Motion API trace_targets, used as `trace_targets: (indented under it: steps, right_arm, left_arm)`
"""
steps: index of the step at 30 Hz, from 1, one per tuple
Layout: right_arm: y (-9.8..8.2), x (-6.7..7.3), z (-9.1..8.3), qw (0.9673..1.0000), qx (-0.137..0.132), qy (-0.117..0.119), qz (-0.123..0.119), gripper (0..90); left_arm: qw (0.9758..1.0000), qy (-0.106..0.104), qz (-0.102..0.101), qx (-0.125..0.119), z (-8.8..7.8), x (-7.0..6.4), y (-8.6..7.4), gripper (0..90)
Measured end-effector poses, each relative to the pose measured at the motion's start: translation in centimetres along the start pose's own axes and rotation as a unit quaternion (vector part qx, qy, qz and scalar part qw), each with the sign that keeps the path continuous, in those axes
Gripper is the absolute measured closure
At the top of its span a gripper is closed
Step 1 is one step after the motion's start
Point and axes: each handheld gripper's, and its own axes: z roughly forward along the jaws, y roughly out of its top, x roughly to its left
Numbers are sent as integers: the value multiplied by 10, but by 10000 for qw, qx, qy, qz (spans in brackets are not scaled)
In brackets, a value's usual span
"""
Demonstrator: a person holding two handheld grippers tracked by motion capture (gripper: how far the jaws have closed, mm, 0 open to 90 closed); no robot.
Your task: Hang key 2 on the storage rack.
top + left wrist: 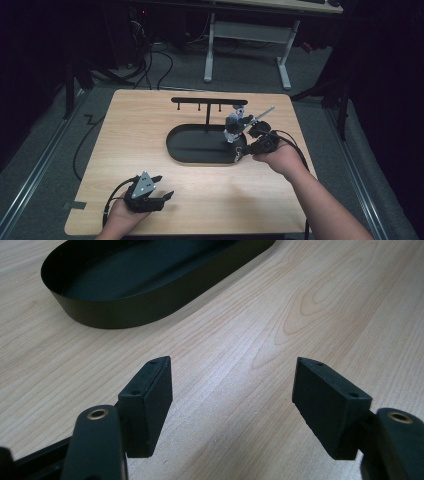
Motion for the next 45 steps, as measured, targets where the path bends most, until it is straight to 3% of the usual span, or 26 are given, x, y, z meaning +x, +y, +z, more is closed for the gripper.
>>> trace_targets:
  steps: [22,33,34,40,41,45]
  right_arm:
    - [81,-1,-15,9999,-134,-49,22,891]
    - [102,-5,-22,9997,-227,-90,28,891]
    - [104,-4,-23,9997,-218,-69,133,891]
    - [112,-6,-19,9996,-241,-42,114,891]
    - [113,-7,-17,9997,-240,-54,49,891]
    - [116,-15,-17,9994,-293,-15,171,891]
  left_arm:
    - [10000,-34,25,-16,-1,3,-1,330]
    - [10000,-47,29,-32,-2,3,-1,330]
    - [10000,-49,29,-30,-2,3,-1,330]
    - [10000,-53,35,-23,-2,3,-1,330]
    - [10000,-54,31,-24,-2,3,-1,330]
    - [10000,-62,33,-16,-2,3,-1,330]
